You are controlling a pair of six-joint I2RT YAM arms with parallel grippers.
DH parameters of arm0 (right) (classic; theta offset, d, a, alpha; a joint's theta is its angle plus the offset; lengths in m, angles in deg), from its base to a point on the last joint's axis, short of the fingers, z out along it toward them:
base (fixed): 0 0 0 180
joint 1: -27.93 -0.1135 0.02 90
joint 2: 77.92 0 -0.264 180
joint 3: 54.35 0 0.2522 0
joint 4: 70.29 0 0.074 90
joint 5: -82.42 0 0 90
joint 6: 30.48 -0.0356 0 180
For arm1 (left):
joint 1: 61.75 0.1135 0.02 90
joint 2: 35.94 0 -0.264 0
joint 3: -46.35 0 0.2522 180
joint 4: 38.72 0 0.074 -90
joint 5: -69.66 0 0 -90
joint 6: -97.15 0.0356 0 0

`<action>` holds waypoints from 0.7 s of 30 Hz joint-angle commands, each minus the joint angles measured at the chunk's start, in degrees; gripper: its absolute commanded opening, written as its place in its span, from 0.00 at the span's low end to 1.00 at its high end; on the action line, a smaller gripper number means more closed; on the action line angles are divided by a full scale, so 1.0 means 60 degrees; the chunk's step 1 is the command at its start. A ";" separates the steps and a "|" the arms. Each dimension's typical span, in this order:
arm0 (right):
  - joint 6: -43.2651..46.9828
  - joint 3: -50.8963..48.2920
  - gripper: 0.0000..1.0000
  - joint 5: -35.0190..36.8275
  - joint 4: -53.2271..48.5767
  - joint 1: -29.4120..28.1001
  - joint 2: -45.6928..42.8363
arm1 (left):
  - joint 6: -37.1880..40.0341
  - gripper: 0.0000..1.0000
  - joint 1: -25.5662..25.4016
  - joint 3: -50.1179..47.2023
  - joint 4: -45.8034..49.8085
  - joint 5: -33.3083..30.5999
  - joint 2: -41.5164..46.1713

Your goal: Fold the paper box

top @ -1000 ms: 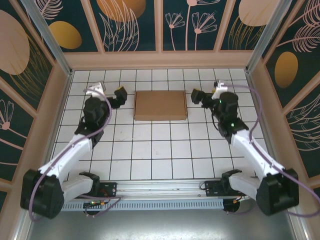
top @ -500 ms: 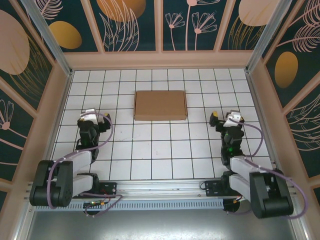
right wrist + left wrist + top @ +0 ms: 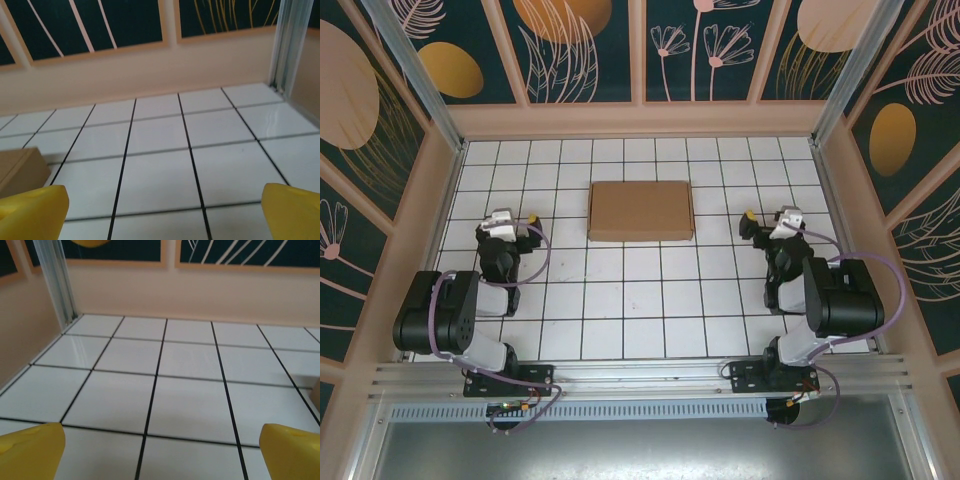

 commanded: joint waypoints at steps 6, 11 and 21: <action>-0.0017 0.0050 0.99 -0.0157 -0.0528 0.0060 -0.0068 | -0.0136 0.99 0.0059 0.0160 -0.0191 0.0018 -0.0057; 0.0033 0.0034 0.99 0.0156 -0.0519 -0.0075 -0.0058 | -0.0129 0.99 0.0065 0.0164 -0.0169 0.0008 -0.0042; 0.0071 -0.0008 0.99 0.0224 -0.0448 -0.0124 -0.0074 | -0.0094 0.99 0.0053 0.0007 -0.0341 -0.0011 0.0059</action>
